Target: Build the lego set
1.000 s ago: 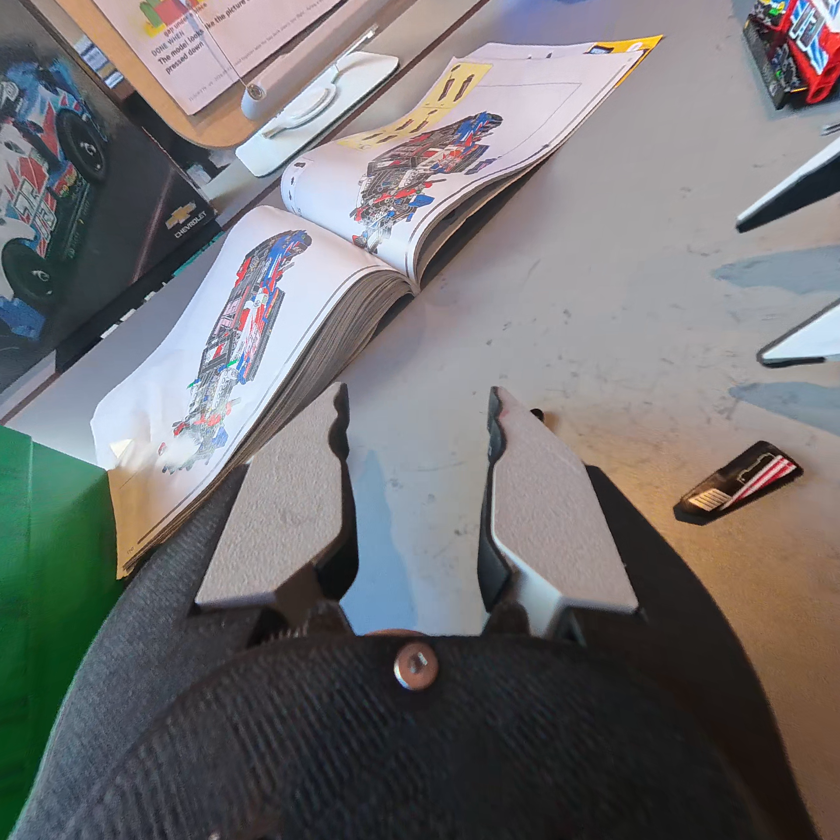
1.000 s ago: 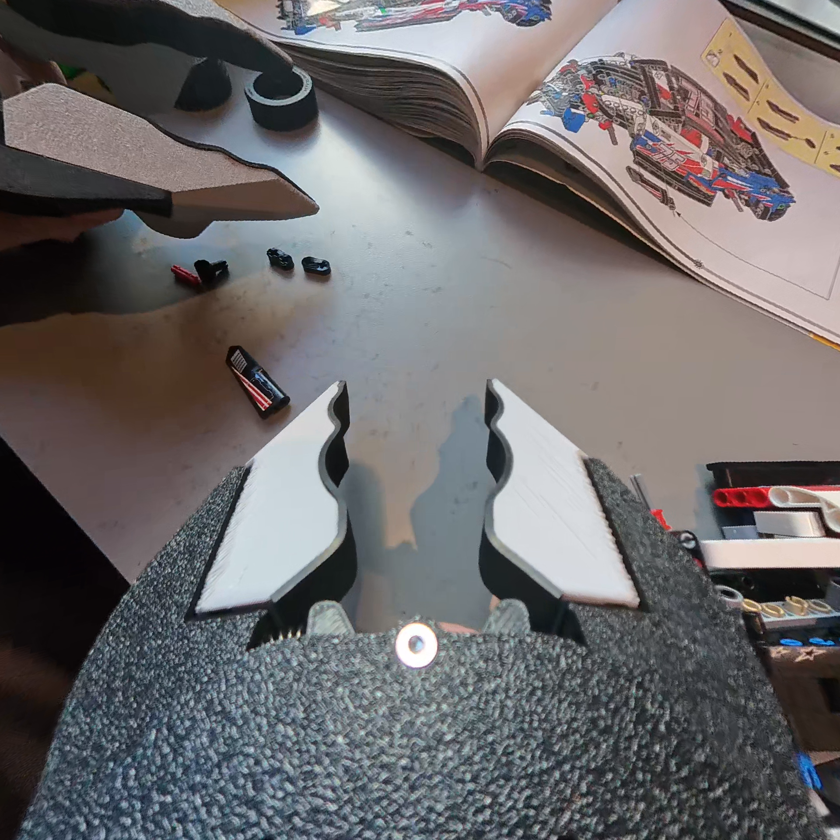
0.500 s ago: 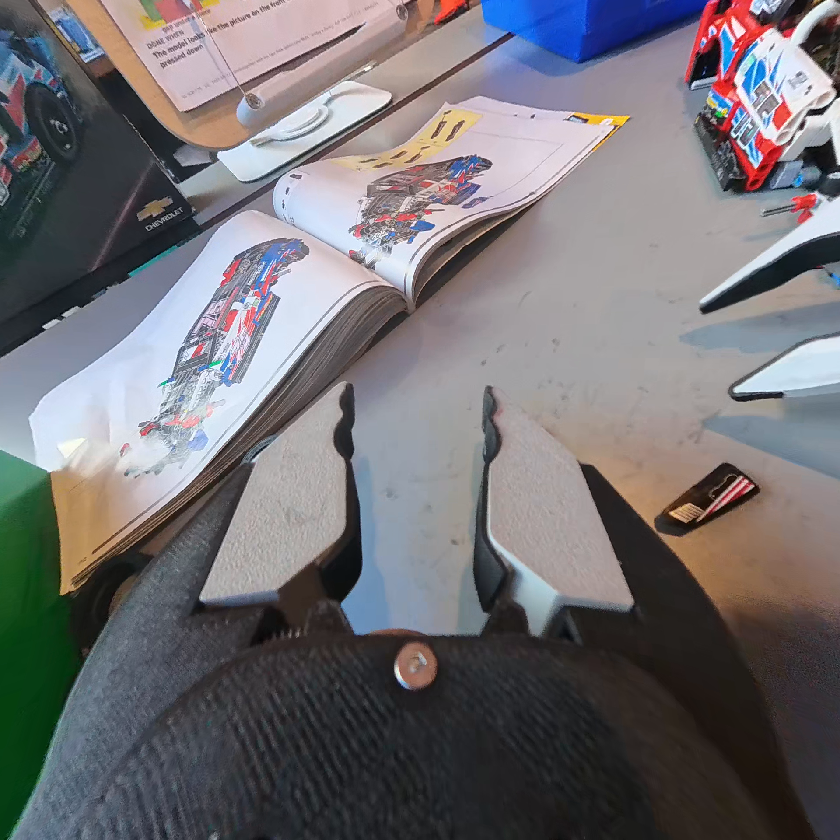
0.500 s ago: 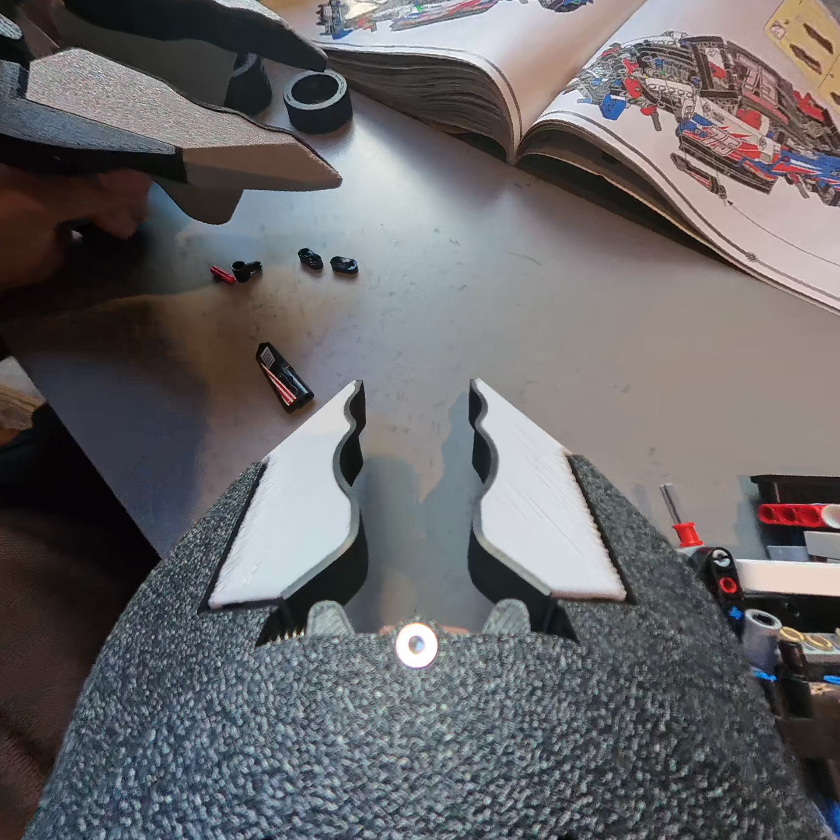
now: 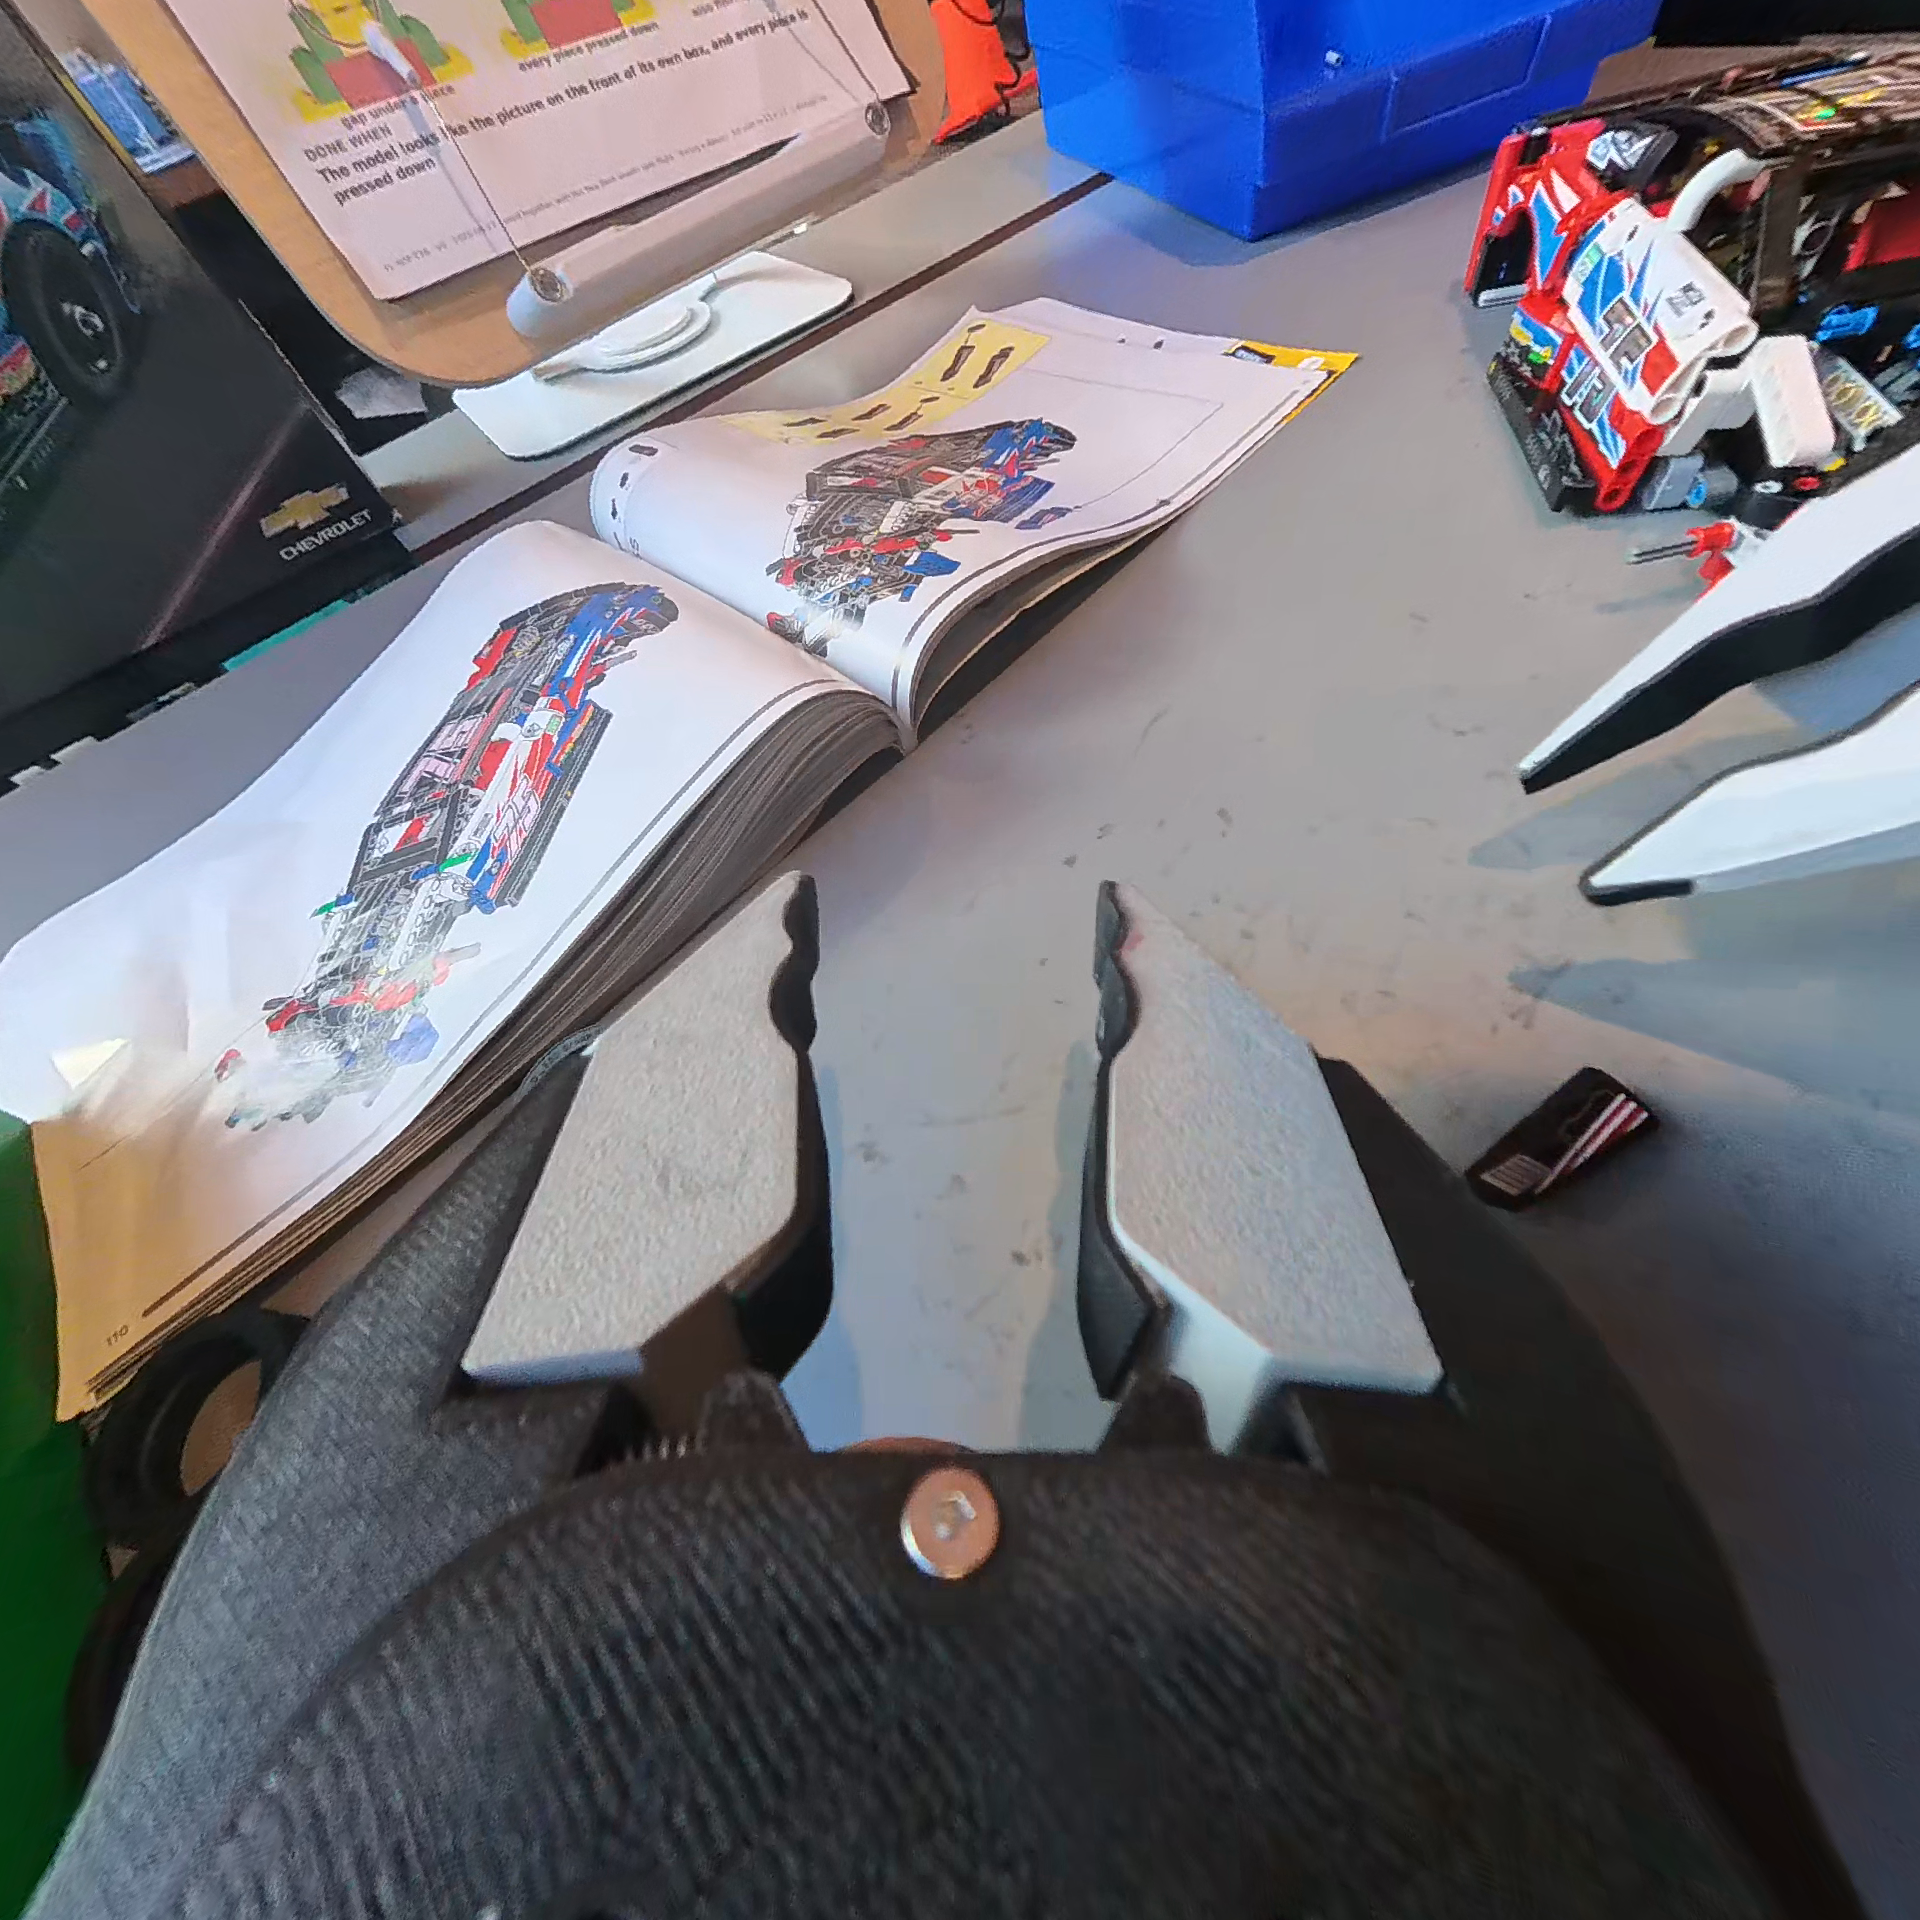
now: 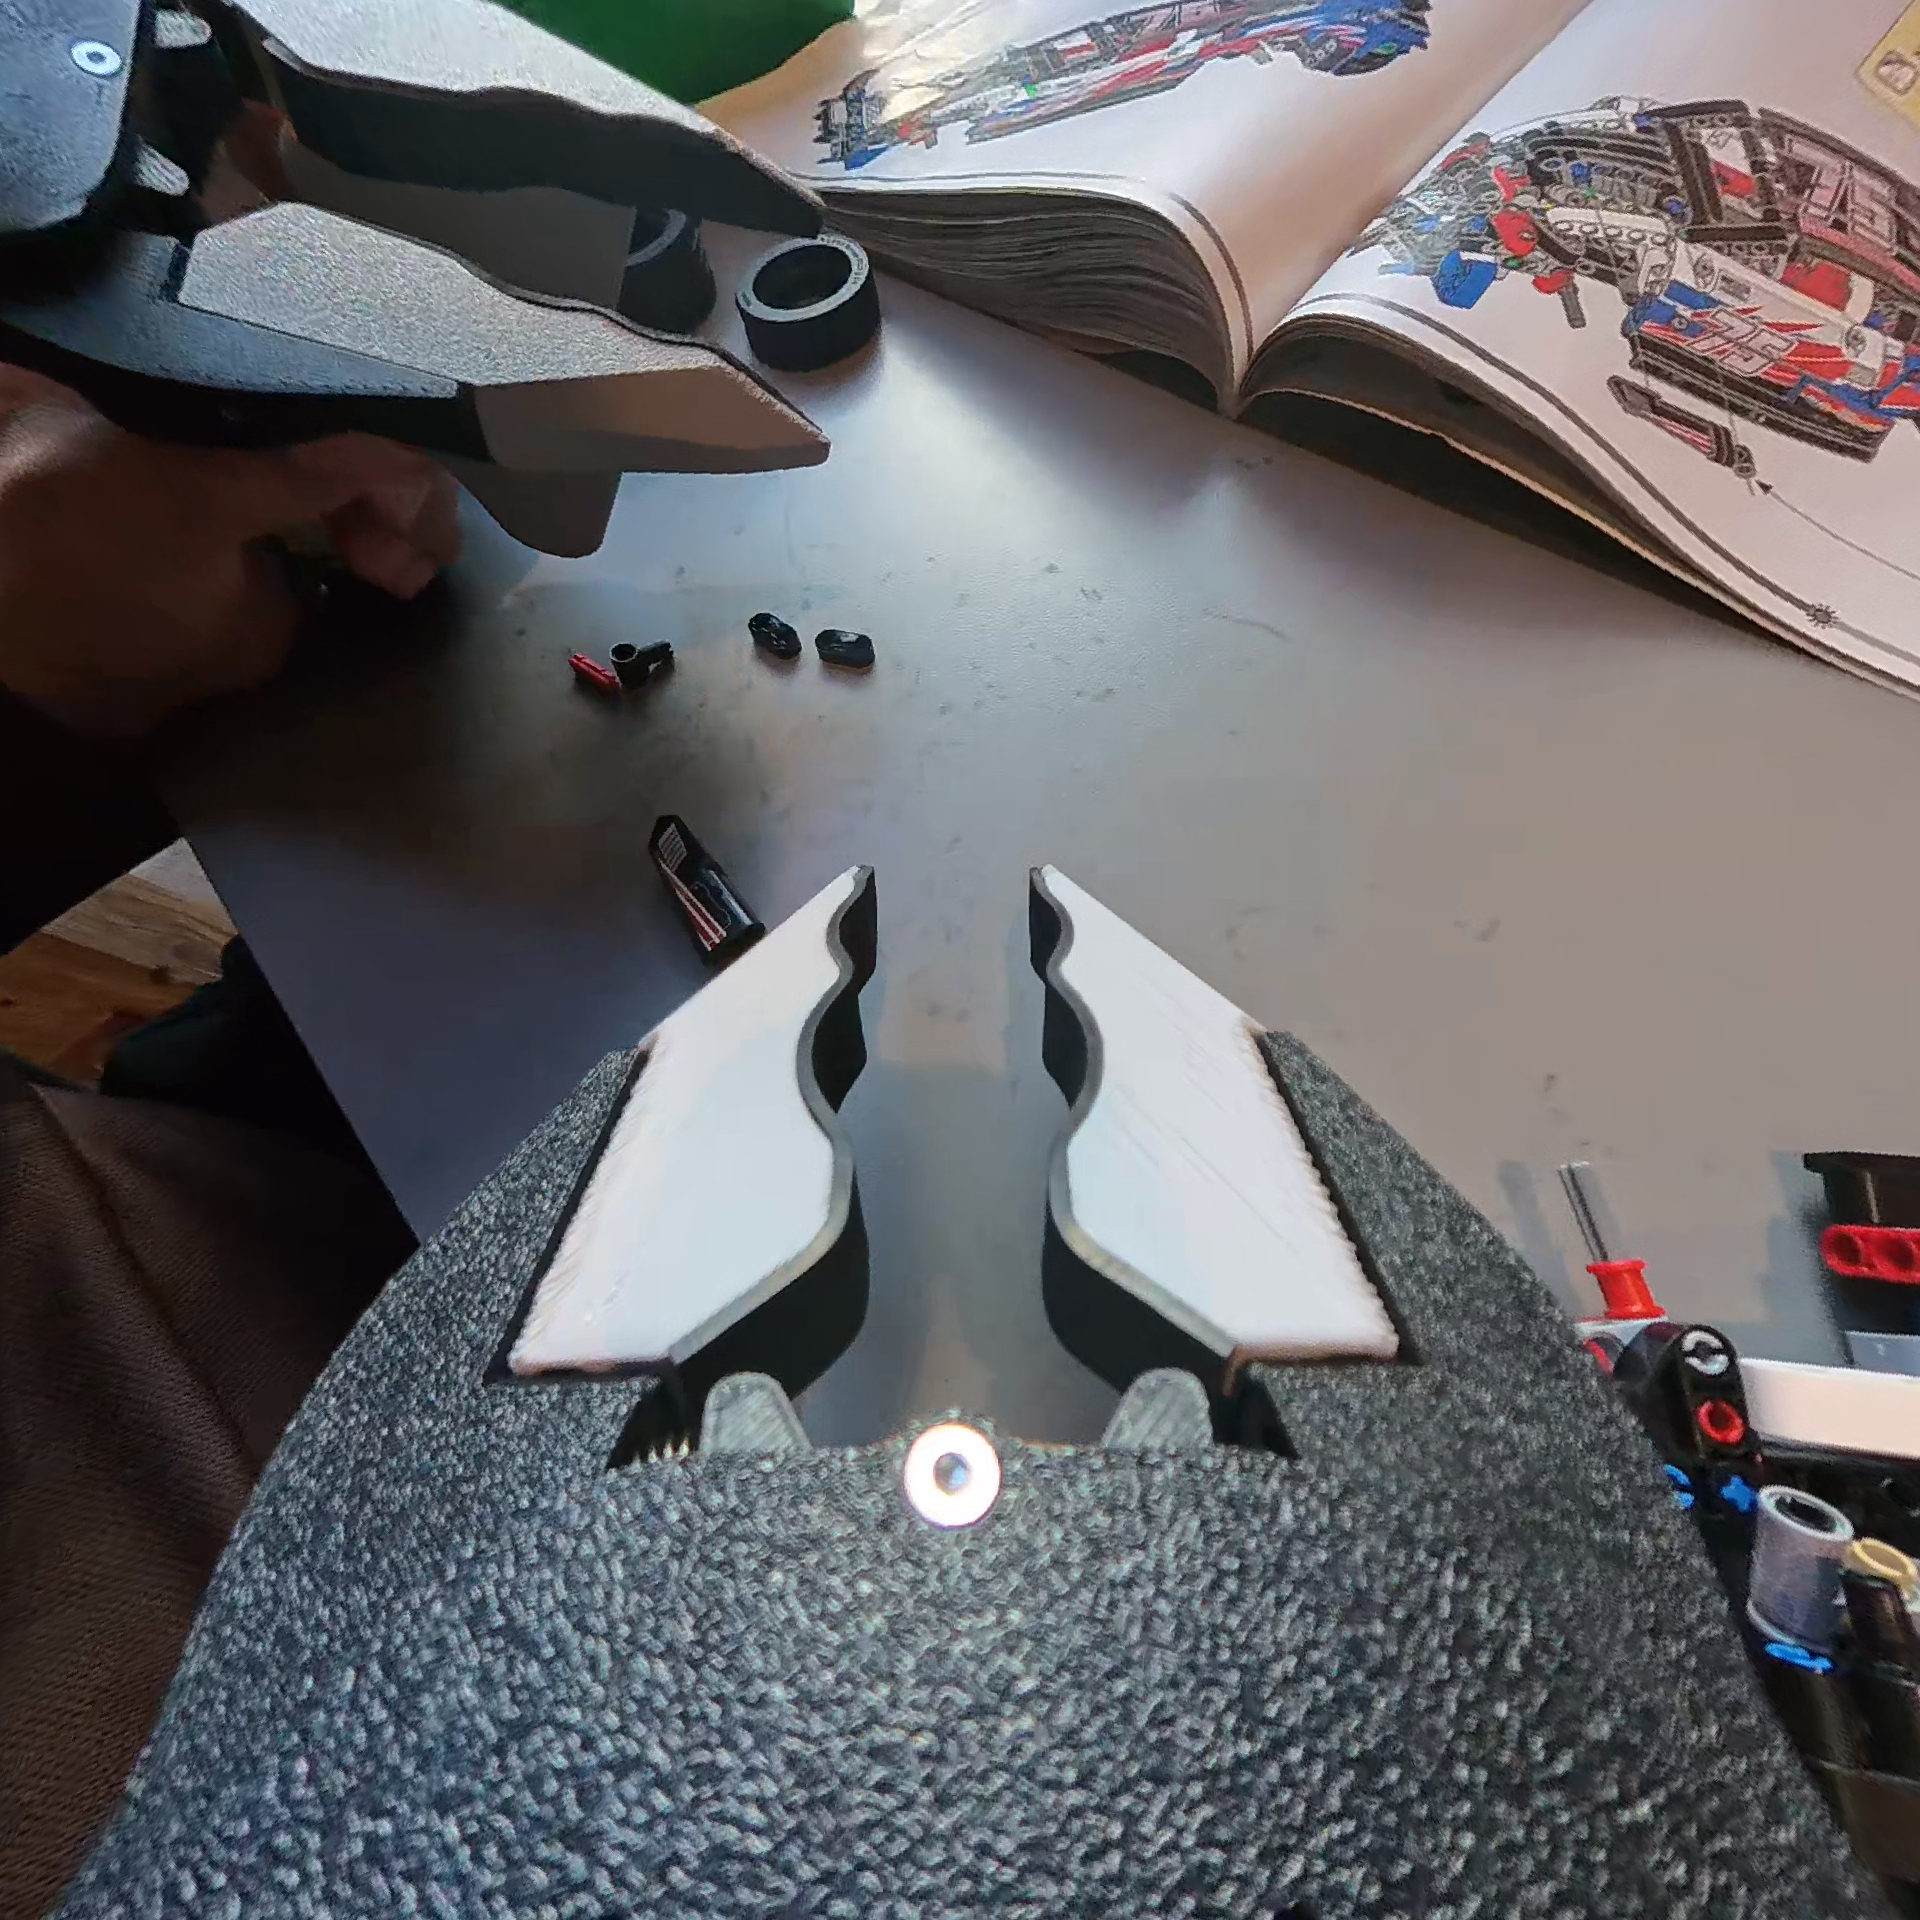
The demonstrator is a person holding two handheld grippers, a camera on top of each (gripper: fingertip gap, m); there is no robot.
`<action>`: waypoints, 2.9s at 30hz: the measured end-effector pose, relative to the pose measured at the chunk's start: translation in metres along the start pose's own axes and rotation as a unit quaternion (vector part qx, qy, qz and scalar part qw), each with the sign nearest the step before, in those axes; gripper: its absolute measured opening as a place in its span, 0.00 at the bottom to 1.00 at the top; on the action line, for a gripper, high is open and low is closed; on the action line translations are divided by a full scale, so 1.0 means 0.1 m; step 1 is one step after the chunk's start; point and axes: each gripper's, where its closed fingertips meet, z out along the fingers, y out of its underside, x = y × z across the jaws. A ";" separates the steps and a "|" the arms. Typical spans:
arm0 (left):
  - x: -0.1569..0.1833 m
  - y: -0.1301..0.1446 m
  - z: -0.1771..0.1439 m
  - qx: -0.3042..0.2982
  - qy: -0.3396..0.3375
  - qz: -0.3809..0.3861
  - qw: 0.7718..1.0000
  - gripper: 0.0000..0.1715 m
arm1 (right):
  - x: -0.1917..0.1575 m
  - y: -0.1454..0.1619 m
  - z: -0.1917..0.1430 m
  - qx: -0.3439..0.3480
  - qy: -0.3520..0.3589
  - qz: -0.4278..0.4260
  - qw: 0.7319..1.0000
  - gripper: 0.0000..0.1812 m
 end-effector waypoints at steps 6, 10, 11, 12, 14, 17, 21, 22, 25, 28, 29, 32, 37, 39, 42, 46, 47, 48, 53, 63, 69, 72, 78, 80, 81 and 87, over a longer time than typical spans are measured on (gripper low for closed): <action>-0.01 -0.01 -0.01 0.004 0.001 -0.004 1.000 0.29 | -0.02 -0.02 -0.02 0.008 -0.007 -0.001 1.000 0.16; -0.05 -0.02 -0.02 0.010 0.002 -0.026 1.000 0.29 | -0.04 -0.01 -0.02 0.007 -0.007 -0.009 1.000 0.16; -0.07 -0.03 -0.03 0.014 0.000 -0.032 0.999 0.29 | -0.05 -0.02 -0.03 0.010 -0.009 -0.010 1.000 0.16; -0.10 -0.05 -0.04 0.021 -0.003 -0.039 0.999 0.30 | -0.05 -0.03 -0.04 0.015 -0.010 -0.010 1.000 0.16; -0.13 -0.08 -0.08 0.039 0.000 -0.053 0.998 0.31 | -0.05 -0.05 -0.07 0.027 -0.008 -0.009 1.000 0.16; -0.02 -0.06 -0.16 0.041 0.051 -0.032 0.997 0.24 | -0.05 -0.06 -0.09 0.033 -0.006 -0.008 0.999 0.16; 0.22 0.25 -0.25 -0.066 0.144 0.039 0.987 0.13 | -0.08 -0.06 -0.10 0.034 -0.007 -0.018 0.999 0.16; 0.24 0.33 -0.29 -0.093 0.157 0.053 0.982 0.13 | -0.09 -0.06 -0.10 0.034 -0.005 -0.021 0.999 0.16; 0.30 0.48 -0.42 -0.137 0.179 0.070 0.972 0.14 | -0.11 -0.04 -0.10 0.031 0.002 -0.036 0.999 0.16; 0.37 0.63 -0.55 -0.176 0.196 0.089 0.961 0.13 | -0.12 -0.04 -0.10 0.029 0.013 -0.054 0.998 0.16; 0.37 0.67 -0.57 -0.183 0.191 0.104 0.959 0.13 | -0.13 -0.04 -0.10 0.030 0.017 -0.059 0.998 0.16; 0.39 0.71 -0.57 -0.193 0.184 0.119 0.957 0.13 | -0.14 -0.04 -0.09 0.029 0.021 -0.069 0.997 0.16; 0.50 0.70 -0.56 -0.189 0.205 0.119 0.953 0.03 | -0.13 -0.04 -0.10 0.032 0.023 -0.065 0.997 0.16; 0.52 0.70 -0.54 -0.187 0.208 0.120 0.953 0.00 | -0.12 -0.05 -0.11 0.036 0.023 -0.060 0.997 0.16; 0.52 0.70 -0.54 -0.187 0.213 0.116 0.952 0.00 | -0.12 -0.06 -0.11 0.037 0.019 -0.051 0.998 0.25; 0.53 0.69 -0.55 -0.173 0.229 0.106 0.952 0.00 | -0.18 -0.04 -0.11 0.034 -0.004 -0.039 0.999 0.34; 0.53 0.69 -0.55 -0.168 0.233 0.101 0.953 0.00 | -0.21 -0.05 -0.11 0.036 -0.011 -0.039 0.999 0.34; 0.52 0.70 -0.55 -0.165 0.236 0.095 0.953 0.00 | -0.24 -0.05 -0.11 0.036 -0.021 -0.041 0.998 0.33; 0.61 0.54 -0.59 -0.132 0.249 0.113 0.953 0.00 | -0.49 -0.12 -0.22 0.072 -0.107 -0.070 0.989 0.11; 1.23 0.20 -0.63 -0.069 0.304 0.252 0.916 0.00 | -0.81 -0.09 -0.35 0.103 -0.148 -0.215 0.960 0.05; 1.41 0.18 -0.63 -0.054 0.321 0.278 0.904 0.00 | -0.83 0.03 -0.28 0.069 -0.142 -0.247 0.956 0.04; 1.43 0.18 -0.62 -0.053 0.326 0.280 0.902 0.00 | -0.82 0.09 -0.26 0.055 -0.133 -0.270 0.952 0.04; 1.48 0.23 -0.61 -0.072 0.359 0.243 0.898 0.00 | -0.81 0.17 -0.22 0.036 -0.111 -0.313 0.942 0.02; 1.48 0.24 -0.60 -0.088 0.376 0.204 0.900 0.00 | -0.80 0.20 -0.20 0.032 -0.100 -0.332 0.938 0.02; 1.48 0.24 -0.61 -0.092 0.385 0.187 0.899 0.00 | -0.79 0.20 -0.20 0.031 -0.095 -0.340 0.935 0.02; 1.50 0.27 -0.63 -0.120 0.422 0.125 0.890 0.00 | -0.81 0.25 -0.18 0.027 -0.081 -0.376 0.923 0.02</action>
